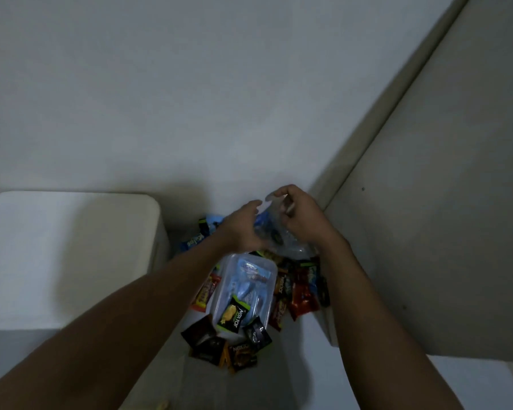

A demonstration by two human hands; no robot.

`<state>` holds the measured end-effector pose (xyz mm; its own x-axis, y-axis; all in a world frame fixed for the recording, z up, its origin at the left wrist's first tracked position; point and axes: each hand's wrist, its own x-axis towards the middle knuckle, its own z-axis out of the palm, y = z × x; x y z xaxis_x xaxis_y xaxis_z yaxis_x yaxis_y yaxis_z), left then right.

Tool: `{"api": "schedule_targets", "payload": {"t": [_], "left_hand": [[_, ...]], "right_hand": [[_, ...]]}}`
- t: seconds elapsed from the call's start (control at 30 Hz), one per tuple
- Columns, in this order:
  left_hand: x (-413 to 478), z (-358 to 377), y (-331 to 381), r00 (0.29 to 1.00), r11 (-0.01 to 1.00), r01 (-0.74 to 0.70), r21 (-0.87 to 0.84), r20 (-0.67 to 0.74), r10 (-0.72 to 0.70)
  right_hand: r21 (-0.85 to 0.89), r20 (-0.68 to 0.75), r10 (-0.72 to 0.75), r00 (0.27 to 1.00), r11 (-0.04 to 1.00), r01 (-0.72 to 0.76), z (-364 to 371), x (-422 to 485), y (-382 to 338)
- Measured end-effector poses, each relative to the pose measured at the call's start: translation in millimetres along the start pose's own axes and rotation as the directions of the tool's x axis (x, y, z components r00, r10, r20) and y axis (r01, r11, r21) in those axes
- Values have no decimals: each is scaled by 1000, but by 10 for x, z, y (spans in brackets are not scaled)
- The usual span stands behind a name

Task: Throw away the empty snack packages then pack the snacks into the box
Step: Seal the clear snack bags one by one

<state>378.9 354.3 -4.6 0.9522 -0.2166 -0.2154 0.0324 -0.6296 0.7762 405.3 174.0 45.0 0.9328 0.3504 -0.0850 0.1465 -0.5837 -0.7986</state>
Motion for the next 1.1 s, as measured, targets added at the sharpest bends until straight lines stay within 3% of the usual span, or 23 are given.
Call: {"api": "schedule_targets", "payload": {"t": [0.17, 0.3, 0.5, 0.6, 0.7, 0.8, 0.97, 1.1], "left_hand": [[-285, -243, 411, 992, 992, -113, -61, -59, 109], [-571, -448, 669, 979, 976, -175, -132, -133, 157], [-1172, -734, 975, 950, 901, -234, -365, -281, 134], [-1470, -851, 1110, 918, 810, -270, -520, -392, 55], [-1732, -940, 1220, 890, 774, -304, -555, -454, 24], [-1999, -1088, 1346, 905, 713, -311, -629, -426, 19], [-2460, -1482, 1723, 918, 496, -380, -781, -386, 96], [-2765, -1729, 1975, 879, 521, -461, -718, -448, 161]], "right_hand": [[-42, 60, -67, 996, 997, 70, -259, -229, -496], [-18, -17, -74, 997, 997, 74, -544, -517, -945], [344, -197, 38, 980, 938, 33, -786, -1080, -1378], [557, -225, 114, 968, 830, 32, -681, -1318, -1552], [699, -281, 118, 952, 705, 119, -510, -1499, -1777], [703, -351, 80, 933, 681, 206, -366, -1662, -2070], [637, -377, -58, 924, 708, 304, -238, -1913, -2464], [575, -497, -112, 861, 700, 423, -211, -2102, -2811]]}}
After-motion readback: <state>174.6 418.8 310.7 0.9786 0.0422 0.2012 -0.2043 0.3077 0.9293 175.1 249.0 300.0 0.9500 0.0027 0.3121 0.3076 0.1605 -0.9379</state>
